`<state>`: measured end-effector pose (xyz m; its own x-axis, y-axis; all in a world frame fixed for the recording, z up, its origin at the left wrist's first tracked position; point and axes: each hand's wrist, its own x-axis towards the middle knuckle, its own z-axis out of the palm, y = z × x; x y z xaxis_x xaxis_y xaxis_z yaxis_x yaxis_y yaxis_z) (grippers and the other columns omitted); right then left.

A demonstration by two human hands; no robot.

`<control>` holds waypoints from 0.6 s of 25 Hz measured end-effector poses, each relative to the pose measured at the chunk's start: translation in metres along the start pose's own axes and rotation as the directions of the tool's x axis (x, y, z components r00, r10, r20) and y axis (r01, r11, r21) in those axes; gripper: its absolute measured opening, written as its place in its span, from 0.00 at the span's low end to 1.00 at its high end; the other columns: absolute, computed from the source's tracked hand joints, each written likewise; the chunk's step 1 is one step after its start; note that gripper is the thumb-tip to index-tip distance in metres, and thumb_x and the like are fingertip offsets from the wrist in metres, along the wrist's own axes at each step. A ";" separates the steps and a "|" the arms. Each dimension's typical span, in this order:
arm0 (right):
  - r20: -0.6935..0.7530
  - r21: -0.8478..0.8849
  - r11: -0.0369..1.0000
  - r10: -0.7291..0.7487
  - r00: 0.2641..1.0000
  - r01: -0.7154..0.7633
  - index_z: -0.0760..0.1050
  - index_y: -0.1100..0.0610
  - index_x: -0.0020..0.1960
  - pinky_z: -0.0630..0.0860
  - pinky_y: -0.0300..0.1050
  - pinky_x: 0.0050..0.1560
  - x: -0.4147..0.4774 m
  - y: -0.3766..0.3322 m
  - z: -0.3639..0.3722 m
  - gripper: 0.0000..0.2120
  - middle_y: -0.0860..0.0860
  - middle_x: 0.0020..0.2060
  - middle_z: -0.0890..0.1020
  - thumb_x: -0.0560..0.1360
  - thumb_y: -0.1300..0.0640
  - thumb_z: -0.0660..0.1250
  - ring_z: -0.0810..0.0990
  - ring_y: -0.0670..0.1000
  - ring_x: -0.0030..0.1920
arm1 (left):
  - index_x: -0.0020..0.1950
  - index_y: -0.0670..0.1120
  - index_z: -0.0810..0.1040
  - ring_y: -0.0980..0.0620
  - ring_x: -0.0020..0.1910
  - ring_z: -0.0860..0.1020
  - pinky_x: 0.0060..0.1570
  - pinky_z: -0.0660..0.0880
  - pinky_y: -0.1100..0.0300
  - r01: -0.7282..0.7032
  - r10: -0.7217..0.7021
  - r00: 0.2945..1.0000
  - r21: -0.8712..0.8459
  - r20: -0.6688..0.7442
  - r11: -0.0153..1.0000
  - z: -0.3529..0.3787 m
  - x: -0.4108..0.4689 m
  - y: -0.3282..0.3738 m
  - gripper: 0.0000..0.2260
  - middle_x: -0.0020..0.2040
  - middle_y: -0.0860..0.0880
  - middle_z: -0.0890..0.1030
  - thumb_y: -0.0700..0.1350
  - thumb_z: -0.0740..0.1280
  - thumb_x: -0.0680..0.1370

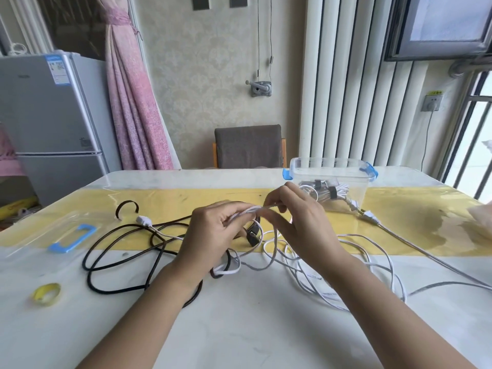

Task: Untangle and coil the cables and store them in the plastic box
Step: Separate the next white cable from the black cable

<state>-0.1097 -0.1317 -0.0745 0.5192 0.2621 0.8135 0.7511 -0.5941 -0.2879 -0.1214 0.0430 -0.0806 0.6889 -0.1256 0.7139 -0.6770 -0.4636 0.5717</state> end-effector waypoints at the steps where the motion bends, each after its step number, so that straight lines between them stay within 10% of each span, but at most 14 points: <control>1: 0.000 -0.030 0.999 -0.024 1.000 0.024 0.74 0.56 0.44 0.66 0.35 0.36 0.000 0.000 0.000 0.09 0.43 0.37 0.70 0.74 0.50 0.68 0.66 0.43 0.37 | 0.48 0.53 0.84 0.55 0.29 0.80 0.32 0.73 0.68 0.068 -0.066 0.997 -0.050 0.046 0.996 -0.003 0.000 0.001 0.08 0.36 0.58 0.82 0.40 0.71 0.74; 7: -0.039 -0.316 0.935 -0.182 0.982 0.161 0.71 0.56 0.38 0.65 0.43 0.24 -0.002 0.000 0.004 0.09 0.49 0.32 0.72 0.67 0.59 0.72 0.69 0.49 0.32 | 0.47 0.47 0.84 0.46 0.39 0.84 0.37 0.79 0.62 0.497 -0.402 0.859 -0.328 0.317 0.803 -0.003 0.004 0.003 0.10 0.42 0.44 0.85 0.49 0.67 0.72; 11: 0.112 -0.356 0.911 -0.181 0.977 0.210 0.70 0.55 0.36 0.60 0.39 0.21 -0.006 -0.007 0.018 0.11 0.49 0.29 0.73 0.66 0.60 0.73 0.71 0.53 0.25 | 0.45 0.42 0.78 0.52 0.43 0.84 0.43 0.80 0.61 0.460 -0.579 0.815 -0.635 0.023 0.621 -0.006 0.013 0.000 0.10 0.40 0.46 0.85 0.40 0.59 0.81; 15: 0.220 -0.312 0.937 -0.090 0.971 0.158 0.73 0.53 0.37 0.59 0.37 0.23 -0.012 -0.010 0.029 0.13 0.46 0.30 0.74 0.75 0.45 0.63 0.74 0.52 0.26 | 0.43 0.43 0.74 0.56 0.27 0.76 0.36 0.80 0.59 0.304 -0.629 0.775 -0.908 0.060 0.289 -0.022 0.021 0.002 0.10 0.28 0.51 0.75 0.38 0.56 0.81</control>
<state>-0.1120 -0.1069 -0.0962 0.5262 0.4756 0.7049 0.6582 -0.7526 0.0164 -0.1141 0.0593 -0.0556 0.9752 0.1418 0.1699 -0.2213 0.6242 0.7493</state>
